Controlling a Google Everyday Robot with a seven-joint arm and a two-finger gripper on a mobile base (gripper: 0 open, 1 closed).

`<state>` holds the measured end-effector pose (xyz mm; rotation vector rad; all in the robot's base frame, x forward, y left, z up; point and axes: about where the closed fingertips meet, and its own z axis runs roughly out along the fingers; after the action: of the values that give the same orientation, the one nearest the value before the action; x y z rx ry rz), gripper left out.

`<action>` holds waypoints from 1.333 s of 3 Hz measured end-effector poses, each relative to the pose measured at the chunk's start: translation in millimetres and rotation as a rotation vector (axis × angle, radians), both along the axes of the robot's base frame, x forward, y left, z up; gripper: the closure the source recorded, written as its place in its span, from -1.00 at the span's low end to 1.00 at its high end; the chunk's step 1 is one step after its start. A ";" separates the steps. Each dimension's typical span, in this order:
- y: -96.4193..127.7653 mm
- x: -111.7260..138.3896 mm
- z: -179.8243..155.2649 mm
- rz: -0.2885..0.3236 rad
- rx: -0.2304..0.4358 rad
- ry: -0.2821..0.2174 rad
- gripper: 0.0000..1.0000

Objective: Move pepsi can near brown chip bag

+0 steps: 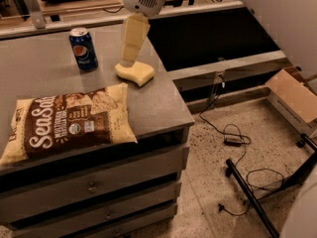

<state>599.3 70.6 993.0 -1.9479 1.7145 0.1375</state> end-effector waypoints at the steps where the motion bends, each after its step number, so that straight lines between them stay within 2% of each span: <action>1: 0.9 0.9 -0.2 0.002 0.005 -0.001 -1.00; 2: 15.0 16.3 -2.9 0.037 0.087 -0.008 -1.00; 3: 34.6 42.8 -5.8 0.066 0.211 -0.021 -1.00; 4: 72.9 97.9 -21.2 0.080 0.432 -0.008 -1.00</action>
Offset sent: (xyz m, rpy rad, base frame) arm 0.0363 0.0276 -0.0037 0.1931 -0.0189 0.0741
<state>697.2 143.6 971.9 -1.6881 1.4552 0.4867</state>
